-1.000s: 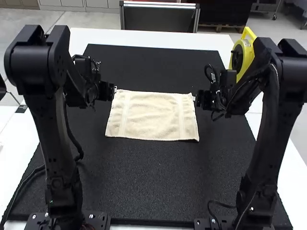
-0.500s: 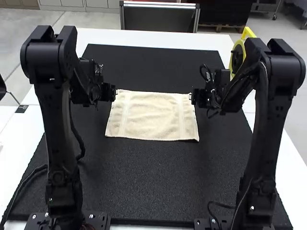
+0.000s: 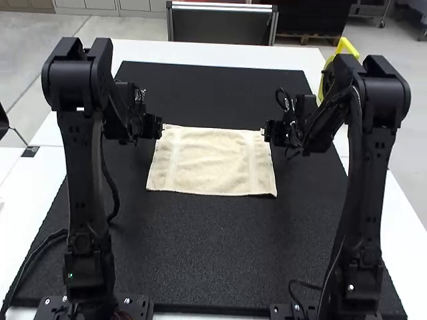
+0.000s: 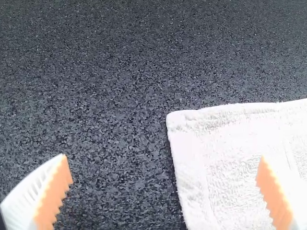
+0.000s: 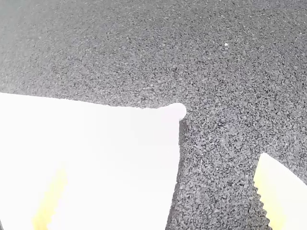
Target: Fold the towel.
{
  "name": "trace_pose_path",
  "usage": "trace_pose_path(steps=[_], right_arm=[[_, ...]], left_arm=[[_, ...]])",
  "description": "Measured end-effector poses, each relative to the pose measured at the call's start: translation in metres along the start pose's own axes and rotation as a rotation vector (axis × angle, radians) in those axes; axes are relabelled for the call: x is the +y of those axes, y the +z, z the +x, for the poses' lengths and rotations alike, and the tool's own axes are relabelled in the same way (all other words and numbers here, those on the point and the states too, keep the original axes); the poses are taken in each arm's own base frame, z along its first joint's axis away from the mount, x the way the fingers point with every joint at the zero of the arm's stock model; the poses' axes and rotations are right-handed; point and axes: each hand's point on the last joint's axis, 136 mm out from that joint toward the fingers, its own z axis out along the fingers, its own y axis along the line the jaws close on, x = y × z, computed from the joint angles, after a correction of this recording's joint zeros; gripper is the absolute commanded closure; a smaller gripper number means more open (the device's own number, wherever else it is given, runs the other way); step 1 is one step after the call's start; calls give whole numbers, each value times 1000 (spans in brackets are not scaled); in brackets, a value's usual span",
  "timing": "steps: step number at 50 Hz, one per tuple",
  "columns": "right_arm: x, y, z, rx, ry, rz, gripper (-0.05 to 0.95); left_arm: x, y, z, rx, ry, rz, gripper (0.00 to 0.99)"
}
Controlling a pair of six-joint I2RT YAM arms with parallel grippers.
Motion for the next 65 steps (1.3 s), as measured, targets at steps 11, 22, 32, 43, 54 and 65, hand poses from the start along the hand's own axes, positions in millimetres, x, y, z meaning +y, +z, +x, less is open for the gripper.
trace_pose_path(steps=[11,22,32,43,54,65], right_arm=[[-3,8,7,13,8,1,-2],[-4,12,11,21,17,0,-2],[-6,18,16,27,19,1,-2],[-7,23,9,13,15,0,-3],[-8,25,10,14,17,-1,-2],[-8,26,10,14,19,0,87]], left_arm=[[4,13,10,31,-2,1,90],[5,18,9,29,0,2,90],[5,22,4,18,7,6,92],[3,30,7,26,6,25,92],[-3,40,4,28,11,52,92],[-14,47,4,35,22,75,169]])
